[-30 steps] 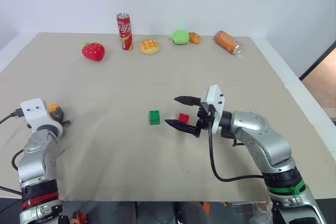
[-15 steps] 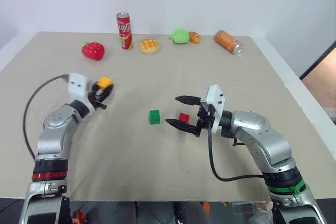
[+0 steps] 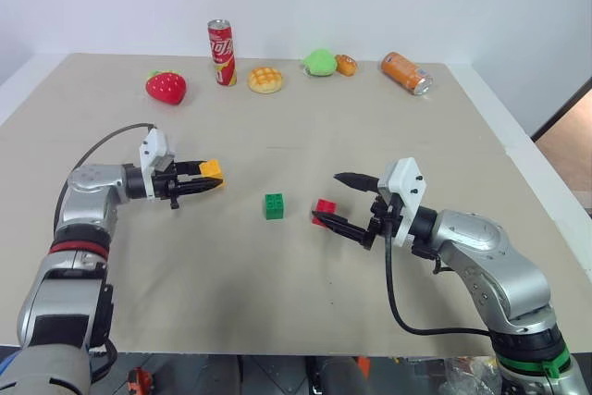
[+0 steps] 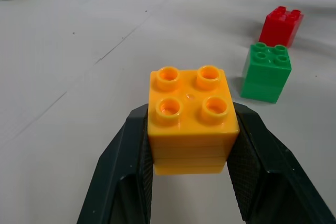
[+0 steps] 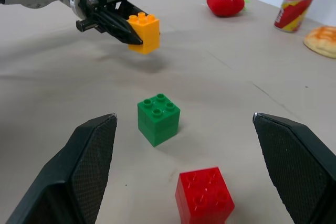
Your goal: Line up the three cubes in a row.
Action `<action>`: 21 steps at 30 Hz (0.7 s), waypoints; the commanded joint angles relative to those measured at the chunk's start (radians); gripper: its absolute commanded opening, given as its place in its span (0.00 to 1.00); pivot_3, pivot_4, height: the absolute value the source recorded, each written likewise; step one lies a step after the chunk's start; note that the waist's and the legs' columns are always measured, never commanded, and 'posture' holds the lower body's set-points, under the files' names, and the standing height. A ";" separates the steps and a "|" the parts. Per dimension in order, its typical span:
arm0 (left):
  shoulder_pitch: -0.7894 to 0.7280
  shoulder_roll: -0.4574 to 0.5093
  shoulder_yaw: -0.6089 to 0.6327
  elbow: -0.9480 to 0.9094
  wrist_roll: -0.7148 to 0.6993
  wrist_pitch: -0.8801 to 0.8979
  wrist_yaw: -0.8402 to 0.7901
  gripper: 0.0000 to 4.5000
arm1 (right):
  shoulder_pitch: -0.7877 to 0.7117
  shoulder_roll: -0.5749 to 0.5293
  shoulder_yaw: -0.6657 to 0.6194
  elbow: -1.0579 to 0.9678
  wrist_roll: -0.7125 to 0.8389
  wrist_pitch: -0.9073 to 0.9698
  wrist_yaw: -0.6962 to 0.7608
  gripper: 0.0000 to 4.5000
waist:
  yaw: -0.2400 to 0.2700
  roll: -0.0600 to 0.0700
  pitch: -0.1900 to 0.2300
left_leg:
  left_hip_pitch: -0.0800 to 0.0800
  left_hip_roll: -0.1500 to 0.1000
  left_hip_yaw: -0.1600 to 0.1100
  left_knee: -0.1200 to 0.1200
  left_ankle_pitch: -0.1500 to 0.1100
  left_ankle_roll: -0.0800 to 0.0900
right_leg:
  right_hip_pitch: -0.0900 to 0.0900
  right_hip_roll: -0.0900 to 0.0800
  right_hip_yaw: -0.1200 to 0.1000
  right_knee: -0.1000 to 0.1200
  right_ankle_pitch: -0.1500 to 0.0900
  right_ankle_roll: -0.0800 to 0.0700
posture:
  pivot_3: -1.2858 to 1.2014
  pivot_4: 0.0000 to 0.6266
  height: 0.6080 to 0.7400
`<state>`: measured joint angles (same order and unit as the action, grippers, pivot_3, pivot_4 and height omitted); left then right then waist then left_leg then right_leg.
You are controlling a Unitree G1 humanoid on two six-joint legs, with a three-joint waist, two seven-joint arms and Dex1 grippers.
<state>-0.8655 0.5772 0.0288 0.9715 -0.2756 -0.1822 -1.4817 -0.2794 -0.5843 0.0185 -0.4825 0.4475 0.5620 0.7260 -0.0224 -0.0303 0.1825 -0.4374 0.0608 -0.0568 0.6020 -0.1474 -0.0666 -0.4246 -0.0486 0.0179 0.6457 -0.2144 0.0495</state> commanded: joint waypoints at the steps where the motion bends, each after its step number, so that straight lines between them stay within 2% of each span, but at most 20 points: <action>1: -0.044 -0.026 -0.010 0.037 0.015 -0.038 -0.091 0.30 | 0.005 -0.014 -0.036 -0.065 0.018 0.008 -0.019 0.96 | 0.000 0.000 0.000 | 0.000 0.000 0.000 0.000 0.000 0.000 | 0.000 0.001 0.000 0.000 0.000 0.000 | 0.52 0.24 1.00; 6: -0.023 -0.045 -0.028 0.047 0.025 -0.060 -0.133 0.30 | 0.035 -0.025 -0.058 -0.103 0.029 0.030 -0.039 0.96 | -0.002 0.000 0.000 | 0.000 0.000 -0.001 -0.001 0.000 0.000 | 0.000 0.001 0.000 0.000 0.000 0.000 | 0.52 0.24 1.00; 21: 0.018 -0.020 -0.102 0.093 0.030 -0.142 -0.133 0.30 | 0.042 -0.044 -0.065 -0.134 0.053 0.063 -0.062 0.96 | -0.001 0.000 0.000 | 0.000 0.001 -0.001 0.000 0.000 0.001 | 0.000 0.001 0.000 0.001 0.000 0.000 | 0.52 0.24 1.00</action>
<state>-0.8457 0.5416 -0.0708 1.0657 -0.2356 -0.3034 -1.5993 -0.2231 -0.6189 -0.0129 -0.5679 0.4857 0.6295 0.6701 -0.0235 -0.0303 0.1825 -0.4372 0.0615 -0.0576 0.6021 -0.1475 -0.0656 -0.4247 -0.0474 0.0180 0.6465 -0.2141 0.0491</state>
